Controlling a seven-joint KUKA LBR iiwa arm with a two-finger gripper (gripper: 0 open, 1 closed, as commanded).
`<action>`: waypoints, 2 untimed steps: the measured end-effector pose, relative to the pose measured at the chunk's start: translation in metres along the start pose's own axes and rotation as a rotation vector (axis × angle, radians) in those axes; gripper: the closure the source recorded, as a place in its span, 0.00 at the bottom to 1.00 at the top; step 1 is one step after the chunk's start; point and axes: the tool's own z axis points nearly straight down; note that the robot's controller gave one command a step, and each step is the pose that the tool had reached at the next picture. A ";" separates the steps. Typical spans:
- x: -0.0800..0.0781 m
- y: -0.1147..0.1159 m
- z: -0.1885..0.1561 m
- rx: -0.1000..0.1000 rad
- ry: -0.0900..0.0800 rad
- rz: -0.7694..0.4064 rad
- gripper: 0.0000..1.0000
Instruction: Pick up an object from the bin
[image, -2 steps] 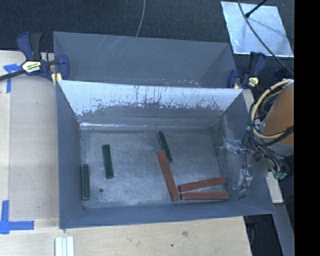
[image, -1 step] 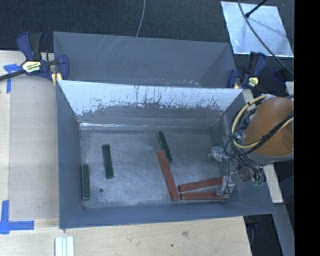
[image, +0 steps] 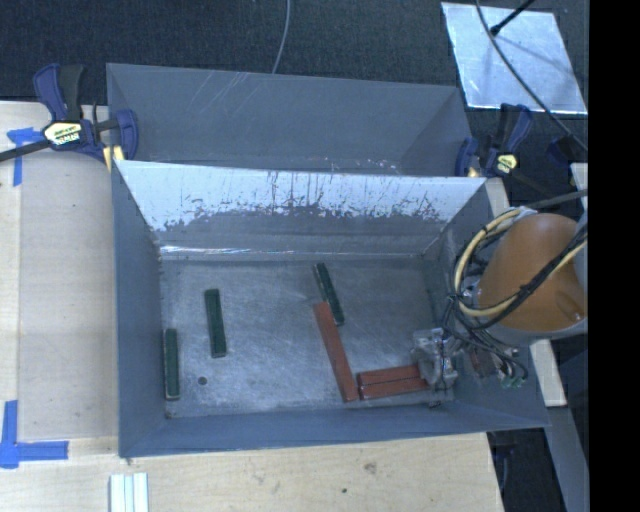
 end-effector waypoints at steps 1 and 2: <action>-0.001 0.000 0.001 0.000 -0.002 0.000 0.00; 0.000 0.001 0.000 -0.001 0.002 -0.002 1.00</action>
Offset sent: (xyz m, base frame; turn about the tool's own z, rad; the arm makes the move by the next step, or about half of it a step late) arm 0.0000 0.0000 0.0000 0.0000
